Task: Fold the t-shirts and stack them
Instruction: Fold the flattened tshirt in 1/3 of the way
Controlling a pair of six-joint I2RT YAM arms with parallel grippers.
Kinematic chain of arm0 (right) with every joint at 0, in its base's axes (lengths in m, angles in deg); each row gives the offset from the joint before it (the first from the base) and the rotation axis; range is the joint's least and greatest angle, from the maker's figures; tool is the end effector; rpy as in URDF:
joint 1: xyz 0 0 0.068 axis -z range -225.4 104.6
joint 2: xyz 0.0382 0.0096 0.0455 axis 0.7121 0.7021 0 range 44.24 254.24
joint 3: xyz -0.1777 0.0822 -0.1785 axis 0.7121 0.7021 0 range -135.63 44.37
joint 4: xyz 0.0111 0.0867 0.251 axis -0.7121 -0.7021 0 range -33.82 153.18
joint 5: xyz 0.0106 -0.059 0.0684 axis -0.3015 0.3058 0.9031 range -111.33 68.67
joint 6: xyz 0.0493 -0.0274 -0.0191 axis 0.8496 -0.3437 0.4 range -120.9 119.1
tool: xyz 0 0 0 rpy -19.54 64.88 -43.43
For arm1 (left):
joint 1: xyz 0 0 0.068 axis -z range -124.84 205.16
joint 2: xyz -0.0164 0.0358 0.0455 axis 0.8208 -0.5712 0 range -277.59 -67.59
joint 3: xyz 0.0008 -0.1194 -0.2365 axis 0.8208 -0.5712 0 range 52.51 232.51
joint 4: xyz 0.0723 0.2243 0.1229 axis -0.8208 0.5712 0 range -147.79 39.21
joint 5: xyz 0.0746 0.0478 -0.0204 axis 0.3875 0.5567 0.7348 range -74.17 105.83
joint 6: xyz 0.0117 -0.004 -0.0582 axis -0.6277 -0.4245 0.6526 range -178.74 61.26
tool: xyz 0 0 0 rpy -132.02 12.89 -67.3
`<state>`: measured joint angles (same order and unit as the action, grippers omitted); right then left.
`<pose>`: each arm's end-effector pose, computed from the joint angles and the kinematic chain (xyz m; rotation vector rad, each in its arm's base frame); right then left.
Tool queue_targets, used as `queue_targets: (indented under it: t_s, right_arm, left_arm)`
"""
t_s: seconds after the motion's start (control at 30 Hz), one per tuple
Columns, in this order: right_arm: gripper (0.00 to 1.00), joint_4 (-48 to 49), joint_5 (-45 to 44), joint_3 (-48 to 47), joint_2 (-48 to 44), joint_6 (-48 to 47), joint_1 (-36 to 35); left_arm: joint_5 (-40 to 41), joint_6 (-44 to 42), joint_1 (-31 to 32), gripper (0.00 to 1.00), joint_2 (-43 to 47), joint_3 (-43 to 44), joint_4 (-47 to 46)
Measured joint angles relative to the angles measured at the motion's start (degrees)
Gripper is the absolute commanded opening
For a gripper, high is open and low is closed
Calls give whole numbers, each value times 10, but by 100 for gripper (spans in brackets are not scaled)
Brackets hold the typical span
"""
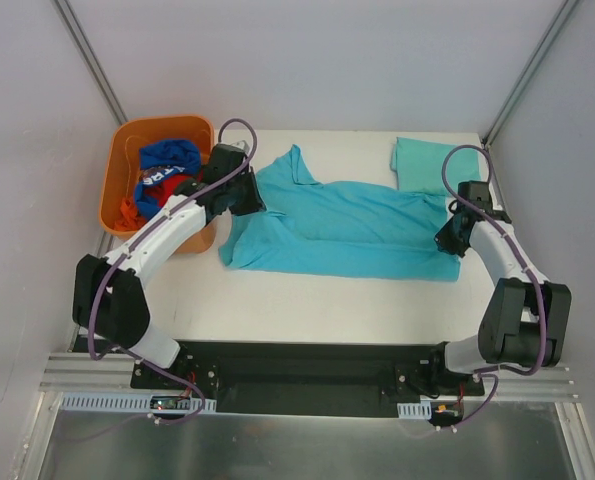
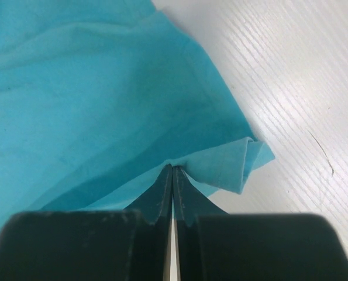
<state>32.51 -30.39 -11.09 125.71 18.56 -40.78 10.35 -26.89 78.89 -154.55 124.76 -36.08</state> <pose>0.2956 -0.0308 0.2131 0.5897 2.4751 -0.1017 0.3257 -0.1478 0.2940 -0.1066 2.2767 -0.6329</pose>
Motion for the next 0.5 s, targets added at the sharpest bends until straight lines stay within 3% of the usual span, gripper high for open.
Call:
queue_targets:
  t_s: [0.1, 0.2, 0.27, 0.3, 0.33, 0.37, 0.4, 0.5]
  right_arm:
    - [1, -1, -2, -16, 17, 0, 0]
    - [7, -1, -2, -30, 38, 0, 0]
    - [14, -2, -2, -38, 54, 2, 0]
    - [22, -3, -2, -42, 63, 4, 0]
    - [32, -5, -5, -48, 71, 5, 0]
    - [45, -8, -8, -53, 79, 7, 0]
    - [64, -13, -11, -59, 84, 10, 0]
    - [78, -42, -21, -98, 108, 8, 0]
  left_arm:
    - [-4, -13, -6, 0, -21, 15, 0]
    - [-4, -18, -14, 0, -45, 31, 0]
    - [-3, -21, -18, 26, -64, 46, 0]
    - [0, -25, -21, 40, -77, 54, 0]
    - [3, -29, -21, 61, -88, 62, 0]
    - [11, -27, -25, 98, -107, 78, 2]
    - [15, -32, -25, 99, -122, 89, 2]
    - [21, -27, -28, 99, -176, 147, 16]
